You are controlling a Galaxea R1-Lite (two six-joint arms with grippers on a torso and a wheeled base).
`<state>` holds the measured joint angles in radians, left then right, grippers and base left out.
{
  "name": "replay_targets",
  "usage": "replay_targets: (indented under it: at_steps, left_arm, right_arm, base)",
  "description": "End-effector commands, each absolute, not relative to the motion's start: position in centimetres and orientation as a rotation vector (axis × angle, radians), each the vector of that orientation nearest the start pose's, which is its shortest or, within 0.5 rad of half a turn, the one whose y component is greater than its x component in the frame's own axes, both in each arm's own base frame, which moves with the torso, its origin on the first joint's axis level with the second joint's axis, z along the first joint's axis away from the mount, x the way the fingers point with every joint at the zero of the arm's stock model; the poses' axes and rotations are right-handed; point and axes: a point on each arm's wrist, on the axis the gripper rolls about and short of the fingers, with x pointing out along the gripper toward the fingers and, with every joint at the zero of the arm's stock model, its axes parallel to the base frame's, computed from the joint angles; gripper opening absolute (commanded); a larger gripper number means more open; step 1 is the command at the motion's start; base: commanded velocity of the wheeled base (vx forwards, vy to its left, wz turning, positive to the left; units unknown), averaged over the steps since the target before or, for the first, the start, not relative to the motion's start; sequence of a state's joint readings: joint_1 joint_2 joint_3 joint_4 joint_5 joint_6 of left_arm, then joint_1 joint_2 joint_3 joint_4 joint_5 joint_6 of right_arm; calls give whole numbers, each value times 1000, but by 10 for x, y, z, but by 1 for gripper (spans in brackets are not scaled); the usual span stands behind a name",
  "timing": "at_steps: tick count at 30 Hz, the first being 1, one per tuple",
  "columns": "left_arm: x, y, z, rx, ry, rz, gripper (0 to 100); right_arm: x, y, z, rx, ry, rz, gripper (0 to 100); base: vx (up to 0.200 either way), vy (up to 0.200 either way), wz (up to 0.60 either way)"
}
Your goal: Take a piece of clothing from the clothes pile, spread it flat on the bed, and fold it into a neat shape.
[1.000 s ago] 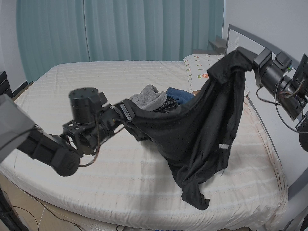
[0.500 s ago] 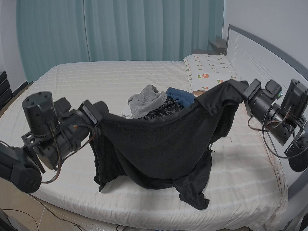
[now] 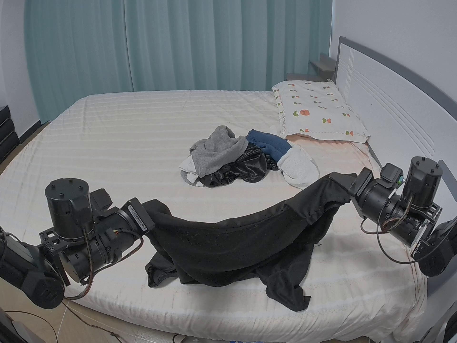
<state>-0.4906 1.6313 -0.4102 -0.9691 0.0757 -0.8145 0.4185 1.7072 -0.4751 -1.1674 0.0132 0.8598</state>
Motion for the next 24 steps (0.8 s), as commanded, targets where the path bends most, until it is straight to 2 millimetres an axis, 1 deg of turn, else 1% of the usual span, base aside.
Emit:
replay_targets:
  at_steps: [1, 7, 16, 19, 24]
  left_arm:
    - [219, -123, 123, -720, 455, -287, 0]
    - [208, -130, 117, -735, 504, -312, 0]
    - [204, -129, 111, -727, 531, -308, 0]
    - [205, -130, 112, -753, 527, -303, 0]
    - [207, -129, 115, -778, 517, -297, 0]
  right_arm:
    - [256, 120, 131, 824, 311, 356, 0]
    - [252, 120, 132, 846, 304, 368, 0]
    - [249, 123, 131, 845, 314, 374, 0]
    - [247, 127, 130, 842, 318, 377, 0]
    - [247, 127, 129, 842, 315, 366, 0]
  base:
    - [0, 0, 0]
    - [0, 0, 0]
    - [-200, 0, 0]
    - [0, 0, 0]
    - [0, 0, 0]
